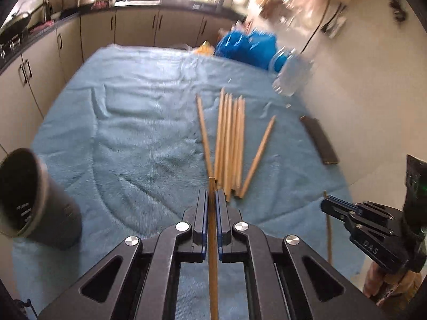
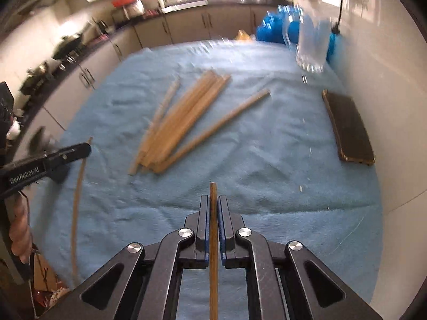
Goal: Organize utensils
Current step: 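Lift the chopsticks and carry both tools toward the black cup, then lower the left tool's chopstick into the black cup while the right tool drops its own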
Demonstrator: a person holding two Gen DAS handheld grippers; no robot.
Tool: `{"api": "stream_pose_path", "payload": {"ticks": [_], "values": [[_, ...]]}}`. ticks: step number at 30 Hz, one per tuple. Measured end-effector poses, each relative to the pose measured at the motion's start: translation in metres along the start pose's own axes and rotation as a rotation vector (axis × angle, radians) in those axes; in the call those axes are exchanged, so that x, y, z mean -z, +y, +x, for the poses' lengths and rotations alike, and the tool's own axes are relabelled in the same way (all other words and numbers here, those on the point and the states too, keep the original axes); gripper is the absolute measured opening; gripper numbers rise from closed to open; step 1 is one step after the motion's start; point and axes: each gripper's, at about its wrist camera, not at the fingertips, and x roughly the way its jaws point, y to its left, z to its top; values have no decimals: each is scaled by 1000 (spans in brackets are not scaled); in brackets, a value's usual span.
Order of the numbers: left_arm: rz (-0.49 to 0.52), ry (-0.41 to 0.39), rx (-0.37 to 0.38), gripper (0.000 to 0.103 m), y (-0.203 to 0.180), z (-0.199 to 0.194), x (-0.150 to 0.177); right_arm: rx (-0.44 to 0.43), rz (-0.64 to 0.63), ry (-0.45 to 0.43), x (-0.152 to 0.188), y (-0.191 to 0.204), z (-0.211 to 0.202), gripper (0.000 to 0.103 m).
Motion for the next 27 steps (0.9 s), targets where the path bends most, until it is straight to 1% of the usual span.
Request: {"api": "stream_pose_path", "payload": {"ticks": [3,6,9,14,17,21,27], "values": [[8,-80,27,5,-7,-34,10,-23,-16,-77,4,14,-23,6],[11,-154,42,5,-6,-68,21,-45,-22,-151,7,26,-44,6],[23,-230,33,5,-9,-97,29,-51,-40,-233,8,41,-63,6],[37,-357,14,5,-9,-145,38,-85,-47,-337,8,60,-88,6],[32,-406,21,5,-3,-170,39,-107,-52,-388,5,71,-98,6],[22,-459,7,5,7,-194,38,-149,-46,-439,-7,89,-103,6],[-11,-521,-26,5,33,-224,26,-192,-52,-481,-30,114,-104,6]]}}
